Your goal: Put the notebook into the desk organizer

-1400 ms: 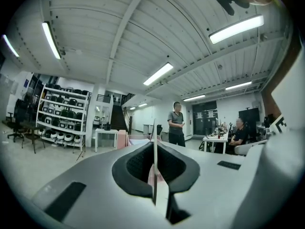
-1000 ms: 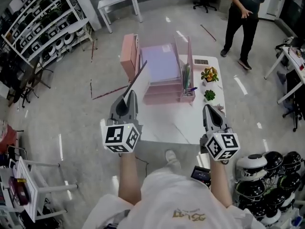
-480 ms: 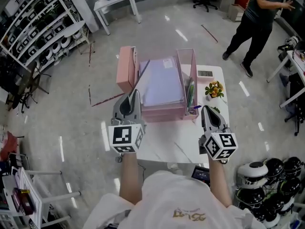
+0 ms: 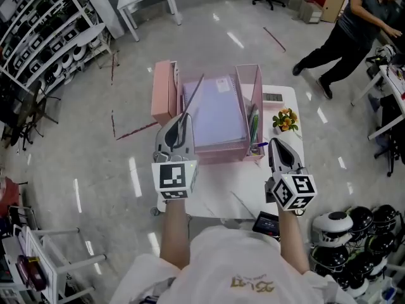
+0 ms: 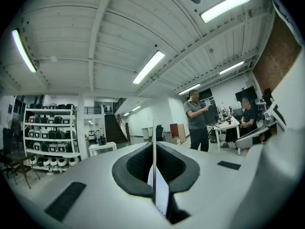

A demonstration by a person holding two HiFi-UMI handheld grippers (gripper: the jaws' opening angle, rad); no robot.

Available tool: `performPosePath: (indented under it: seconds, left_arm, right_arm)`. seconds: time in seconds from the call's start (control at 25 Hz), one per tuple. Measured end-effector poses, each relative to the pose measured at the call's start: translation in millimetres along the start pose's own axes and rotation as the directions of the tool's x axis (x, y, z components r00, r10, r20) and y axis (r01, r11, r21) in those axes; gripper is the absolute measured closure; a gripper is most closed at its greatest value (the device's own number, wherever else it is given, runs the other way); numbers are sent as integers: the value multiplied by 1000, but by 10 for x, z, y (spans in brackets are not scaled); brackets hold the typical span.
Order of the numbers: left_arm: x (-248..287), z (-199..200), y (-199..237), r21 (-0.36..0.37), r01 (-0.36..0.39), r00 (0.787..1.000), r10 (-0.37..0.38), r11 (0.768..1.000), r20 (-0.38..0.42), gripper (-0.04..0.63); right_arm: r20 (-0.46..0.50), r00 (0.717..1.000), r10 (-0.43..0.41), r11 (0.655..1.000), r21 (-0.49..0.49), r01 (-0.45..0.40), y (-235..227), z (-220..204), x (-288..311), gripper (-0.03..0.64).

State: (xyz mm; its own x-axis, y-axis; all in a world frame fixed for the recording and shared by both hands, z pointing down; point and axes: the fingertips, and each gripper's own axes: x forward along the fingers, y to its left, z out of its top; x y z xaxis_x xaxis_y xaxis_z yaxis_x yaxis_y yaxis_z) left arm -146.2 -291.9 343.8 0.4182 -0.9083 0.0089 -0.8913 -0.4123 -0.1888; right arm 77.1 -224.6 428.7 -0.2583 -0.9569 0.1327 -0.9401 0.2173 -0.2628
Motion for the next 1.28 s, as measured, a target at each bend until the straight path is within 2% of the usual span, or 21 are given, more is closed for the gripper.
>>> performPosePath:
  seconds: [0.4, 0.76, 1.28]
  left_arm:
    - [179, -48, -174, 137, 1, 999, 6, 991, -49, 569]
    - [353, -126, -407, 70, 47, 995, -40, 996, -90, 569]
    - [633, -401, -664, 53, 93, 982, -83, 994, -171, 568]
  right_arm:
    - [-21, 999, 27, 999, -25, -28, -9, 66, 134, 607]
    - [-65, 996, 57, 998, 9, -57, -182, -7, 242, 607]
    - [-125, 987, 99, 994, 65, -91, -377, -202, 436, 607]
